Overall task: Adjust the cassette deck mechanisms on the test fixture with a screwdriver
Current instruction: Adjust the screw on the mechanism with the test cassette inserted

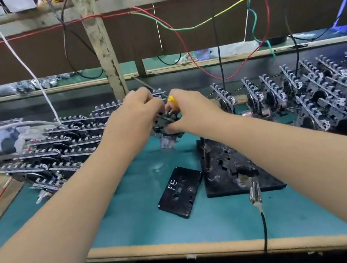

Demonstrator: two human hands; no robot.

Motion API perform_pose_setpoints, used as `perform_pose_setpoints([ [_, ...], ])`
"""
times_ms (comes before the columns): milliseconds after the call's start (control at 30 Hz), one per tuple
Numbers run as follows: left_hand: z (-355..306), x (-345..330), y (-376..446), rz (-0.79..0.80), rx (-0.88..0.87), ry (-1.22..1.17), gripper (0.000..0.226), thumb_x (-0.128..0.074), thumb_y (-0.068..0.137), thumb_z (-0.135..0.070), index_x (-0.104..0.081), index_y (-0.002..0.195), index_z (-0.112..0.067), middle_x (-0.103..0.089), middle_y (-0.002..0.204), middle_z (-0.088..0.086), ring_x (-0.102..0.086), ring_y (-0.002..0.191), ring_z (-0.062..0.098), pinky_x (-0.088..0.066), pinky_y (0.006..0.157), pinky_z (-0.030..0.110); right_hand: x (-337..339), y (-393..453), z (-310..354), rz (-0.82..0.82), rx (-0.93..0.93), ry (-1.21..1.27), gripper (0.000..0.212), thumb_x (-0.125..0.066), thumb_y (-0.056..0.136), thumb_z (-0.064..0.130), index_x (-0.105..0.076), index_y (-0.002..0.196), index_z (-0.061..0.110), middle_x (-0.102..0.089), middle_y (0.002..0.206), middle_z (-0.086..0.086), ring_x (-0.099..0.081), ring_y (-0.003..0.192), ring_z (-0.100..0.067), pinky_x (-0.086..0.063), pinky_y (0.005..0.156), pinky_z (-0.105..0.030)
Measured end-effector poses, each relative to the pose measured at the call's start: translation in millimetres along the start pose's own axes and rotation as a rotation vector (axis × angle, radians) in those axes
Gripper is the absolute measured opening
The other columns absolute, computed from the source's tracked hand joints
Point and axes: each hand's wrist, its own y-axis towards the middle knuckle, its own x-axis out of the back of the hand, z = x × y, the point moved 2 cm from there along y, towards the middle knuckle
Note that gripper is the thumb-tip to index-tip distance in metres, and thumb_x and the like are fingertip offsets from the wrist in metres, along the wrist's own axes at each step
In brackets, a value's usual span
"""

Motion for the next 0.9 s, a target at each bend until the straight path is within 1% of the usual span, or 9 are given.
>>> perform_pose_setpoints([
  [133,-14.7,27.6,-1.8,-0.21,-0.125,-0.103,0.019,-0.059,0.092,0.003,-0.069,0.106,-0.004,-0.056,0.104,0.015,-0.051,0.097,0.035,-0.049,0.074,0.051,19.9,-10.0,-9.0,-0.17,0.036,0.144,0.041,-0.087,0.074,0.03,-0.054,0.093,0.014,-0.062,0.086,0.011,-0.058,0.077,-0.007,-0.042,0.06,-0.021],
  [233,-30.7,42.6,-3.3,-0.355,-0.226,-0.166,0.018,-0.059,0.093,0.003,-0.072,0.103,-0.003,-0.058,0.101,0.018,-0.053,0.092,0.036,-0.044,0.076,0.043,53.1,-28.5,-15.7,-0.038,-0.03,0.258,0.063,-0.084,0.063,0.06,-0.054,0.101,0.02,-0.065,0.104,0.017,-0.058,0.09,0.003,-0.042,0.071,-0.02],
  [333,-56.1,45.3,-4.9,-0.513,-0.346,-0.197,0.017,-0.058,0.097,0.001,-0.075,0.101,-0.003,-0.06,0.098,0.021,-0.055,0.088,0.038,-0.044,0.069,0.042,73.5,-43.3,-29.8,0.217,-0.147,0.283,0.09,-0.08,0.052,0.069,-0.051,0.111,0.008,-0.058,0.099,-0.001,-0.055,0.089,-0.018,-0.041,0.081,-0.038],
  [433,-74.5,34.6,-8.2,-0.554,-0.404,-0.27,0.021,-0.063,0.094,0.005,-0.073,0.112,-0.002,-0.062,0.101,0.022,-0.057,0.091,0.038,-0.047,0.078,0.035,81.7,-53.6,-40.8,0.307,-0.149,0.218,0.095,-0.078,0.059,0.059,-0.048,0.128,0.001,-0.057,0.124,-0.029,-0.055,0.112,-0.048,-0.043,0.1,-0.067],
  [500,-73.2,22.4,-9.8,-0.429,-0.405,-0.354,0.038,-0.069,0.093,-0.008,-0.062,0.13,-0.003,-0.059,0.115,0.019,-0.056,0.104,0.033,-0.047,0.092,0.032,83.6,-59.5,-50.2,0.297,-0.106,0.082,0.076,-0.079,0.06,0.055,-0.051,0.117,0.014,-0.061,0.116,-0.021,-0.059,0.102,-0.042,-0.049,0.089,-0.06],
  [600,-57.2,-0.5,-11.5,0.012,-0.191,-0.549,0.088,-0.075,0.086,-0.044,-0.029,0.157,-0.021,-0.049,0.141,-0.002,-0.05,0.127,0.012,-0.046,0.104,0.033,80.0,-69.5,-65.7,0.233,-0.096,-0.189,0.058,-0.083,0.061,0.045,-0.041,0.096,0.024,-0.06,0.092,-0.004,-0.055,0.078,-0.025,-0.046,0.065,-0.043],
  [667,-50.9,-15.6,-12.7,0.271,-0.078,-0.62,0.105,-0.079,0.077,-0.052,-0.017,0.159,-0.031,-0.043,0.152,-0.013,-0.041,0.137,0.001,-0.037,0.114,0.029,68.9,-73.5,-73.6,0.273,-0.086,-0.282,0.06,-0.082,0.063,0.043,-0.038,0.098,0.022,-0.063,0.102,-0.008,-0.058,0.078,-0.024,-0.05,0.066,-0.045],
  [733,-49.2,-28.5,-13.5,0.378,-0.034,-0.602,0.1,-0.082,0.074,-0.053,-0.026,0.155,-0.033,-0.04,0.155,-0.017,-0.037,0.141,-0.001,-0.033,0.117,0.03,57.8,-76.0,-80.6,0.31,-0.076,-0.336,0.062,-0.082,0.065,0.044,-0.037,0.1,0.021,-0.063,0.115,-0.012,-0.062,0.088,-0.027,-0.055,0.075,-0.049],
  [900,-51.9,-39.6,-9.2,0.438,0.037,-0.709,0.099,-0.086,0.068,-0.052,-0.035,0.151,-0.034,-0.044,0.151,-0.024,-0.037,0.139,-0.008,-0.03,0.118,0.028,49.6,-79.3,-91.3,0.247,-0.055,-0.322,0.064,-0.083,0.062,0.046,-0.033,0.095,0.024,-0.064,0.108,-0.01,-0.062,0.085,-0.027,-0.055,0.071,-0.045],
])
